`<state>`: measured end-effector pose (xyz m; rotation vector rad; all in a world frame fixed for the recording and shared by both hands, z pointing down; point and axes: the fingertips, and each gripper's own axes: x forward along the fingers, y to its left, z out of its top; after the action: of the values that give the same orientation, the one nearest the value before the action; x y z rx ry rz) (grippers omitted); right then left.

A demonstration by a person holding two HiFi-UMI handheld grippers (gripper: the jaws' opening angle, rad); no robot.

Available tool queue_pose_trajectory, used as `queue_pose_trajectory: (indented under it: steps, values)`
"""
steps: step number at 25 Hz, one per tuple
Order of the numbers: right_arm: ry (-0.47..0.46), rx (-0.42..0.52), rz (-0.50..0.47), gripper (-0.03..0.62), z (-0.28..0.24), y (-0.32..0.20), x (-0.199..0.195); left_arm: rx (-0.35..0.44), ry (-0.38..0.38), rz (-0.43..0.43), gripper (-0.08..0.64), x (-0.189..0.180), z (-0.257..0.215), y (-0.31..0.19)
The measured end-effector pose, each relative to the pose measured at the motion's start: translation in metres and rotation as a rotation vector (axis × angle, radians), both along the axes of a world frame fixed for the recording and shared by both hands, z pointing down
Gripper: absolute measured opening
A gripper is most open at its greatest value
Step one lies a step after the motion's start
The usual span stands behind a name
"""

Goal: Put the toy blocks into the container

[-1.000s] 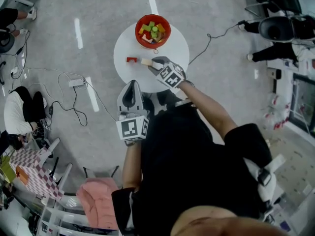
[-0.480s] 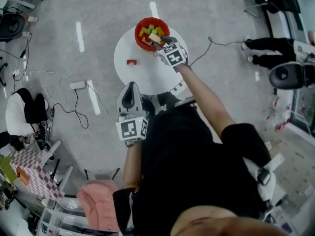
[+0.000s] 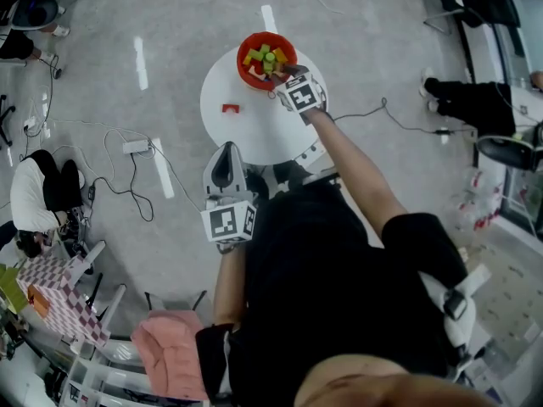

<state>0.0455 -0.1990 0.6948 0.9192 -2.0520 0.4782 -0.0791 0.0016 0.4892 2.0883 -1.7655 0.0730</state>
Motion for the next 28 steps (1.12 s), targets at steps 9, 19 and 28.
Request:
queue_pose_trajectory:
  steps: [9,19,28]
  values:
    - [-0.28,0.262,-0.114,-0.002,-0.084,0.027,-0.054,0.013,0.002,-0.02,-0.002,-0.012,-0.004,0.001]
    - [-0.185,-0.003,-0.272,-0.002,0.022,0.126,-0.106,-0.008,0.003,-0.056,-0.002,-0.039,0.002,0.011]
    - [-0.011,-0.189,-0.208,-0.002,0.118,0.142,-0.106,-0.023,0.014,-0.066,-0.002,-0.057,0.008,0.019]
